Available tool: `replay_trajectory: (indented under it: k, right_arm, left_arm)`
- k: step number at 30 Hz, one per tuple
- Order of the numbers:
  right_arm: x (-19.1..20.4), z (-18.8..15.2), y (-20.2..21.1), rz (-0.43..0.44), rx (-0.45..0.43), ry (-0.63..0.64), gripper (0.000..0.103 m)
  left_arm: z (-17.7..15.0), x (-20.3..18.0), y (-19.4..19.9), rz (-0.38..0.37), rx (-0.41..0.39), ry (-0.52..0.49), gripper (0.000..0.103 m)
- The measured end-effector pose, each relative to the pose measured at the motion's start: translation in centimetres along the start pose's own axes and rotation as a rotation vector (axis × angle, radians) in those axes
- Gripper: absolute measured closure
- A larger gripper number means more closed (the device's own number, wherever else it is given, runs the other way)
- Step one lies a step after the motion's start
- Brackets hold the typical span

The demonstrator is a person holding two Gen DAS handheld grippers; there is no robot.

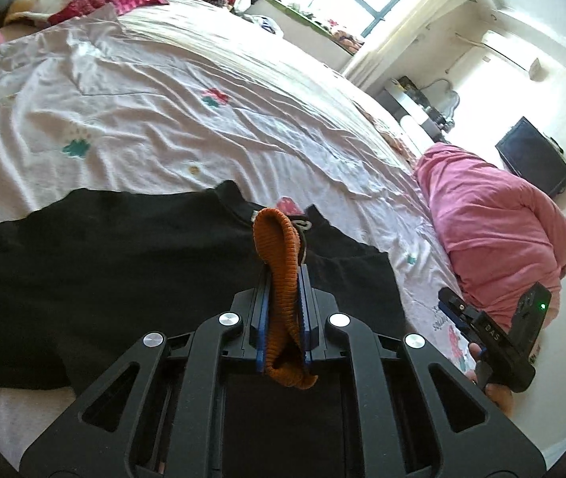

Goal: Fold small clothes
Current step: 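Lower the cuff onto the shirt body and open the left gripper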

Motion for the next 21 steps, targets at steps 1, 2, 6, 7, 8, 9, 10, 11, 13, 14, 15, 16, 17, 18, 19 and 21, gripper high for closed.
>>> replay_trajectory:
  k: [1, 2, 6, 7, 8, 9, 10, 11, 13, 14, 15, 16, 17, 18, 19, 21]
  right_arm:
    - [0.1, -0.1, -0.1, -0.004, 0.004, 0.006, 0.049]
    - [0.1, -0.2, -0.2, -0.010, 0.009, 0.011, 0.049]
    - [0.3, -0.6, -0.7, -0.025, 0.031, 0.036, 0.049]
    - [0.4, -0.6, -0.8, -0.029, 0.035, 0.044, 0.049]
    - [0.5, -0.8, -1.0, -0.032, 0.042, 0.053, 0.049]
    - [0.6, -1.0, -1.1, -0.034, 0.048, 0.061, 0.049]
    - [0.8, -1.2, -1.3, -0.036, 0.056, 0.073, 0.049]
    - [1.1, -1.5, -1.5, -0.036, 0.064, 0.085, 0.049]
    - [1.9, -2.1, -2.0, -0.037, 0.086, 0.127, 0.049]
    - [2.2, -2.3, -2.2, -0.036, 0.094, 0.140, 0.049]
    - [2.7, -2.8, -2.5, -0.033, 0.107, 0.165, 0.049]
    - [3.2, -3.1, -2.8, -0.028, 0.119, 0.181, 0.049]
    - [3.5, -3.4, -2.9, -0.019, 0.129, 0.190, 0.049]
    - [4.0, -3.8, -3.2, -0.004, 0.146, 0.200, 0.049]
    - [4.4, -4.2, -3.5, 0.009, 0.163, 0.210, 0.047]
    - [4.9, -5.0, -4.0, 0.012, 0.185, 0.229, 0.044]
  left_arm:
    - [0.0, 0.3, 0.1, 0.005, 0.001, 0.006, 0.097]
    - [0.1, 0.8, 0.0, 0.015, 0.006, 0.013, 0.097]
    - [-0.4, 2.2, -0.2, 0.031, 0.030, 0.050, 0.097]
    - [-0.5, 2.5, -0.2, 0.044, 0.038, 0.054, 0.094]
    - [-0.5, 3.0, -0.1, 0.093, 0.028, 0.049, 0.091]
    - [-0.4, 3.4, 0.1, 0.129, 0.012, 0.041, 0.087]
    - [-0.3, 3.7, 0.2, 0.166, -0.004, 0.032, 0.081]
    - [-0.2, 4.0, 0.3, 0.183, -0.008, 0.030, 0.078]
    - [-0.2, 4.3, 0.0, 0.177, -0.003, 0.041, 0.077]
    - [-0.4, 4.2, -0.3, 0.189, 0.006, 0.028, 0.077]
    - [-0.5, 4.1, -0.6, 0.197, 0.015, 0.015, 0.077]
    - [-0.9, 3.9, -1.1, 0.205, 0.028, 0.000, 0.074]
    - [-1.4, 3.6, -1.8, 0.219, 0.055, -0.019, 0.071]
    - [-1.9, 3.3, -2.3, 0.238, 0.074, -0.038, 0.066]
    - [-2.3, 3.2, -2.7, 0.257, 0.088, -0.057, 0.063]
    - [-3.5, 3.1, -3.8, 0.308, 0.128, -0.110, 0.059]
Point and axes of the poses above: each gripper's, at about its wrist camera, not at the fingertips, and y roughly against the way its jaws point, x to its left, z to its top, the point moved 5 cm from there along -y, roughly the way its jaws point, and after that the axes turned 4 degrees about -x, right-handed, at the moved point
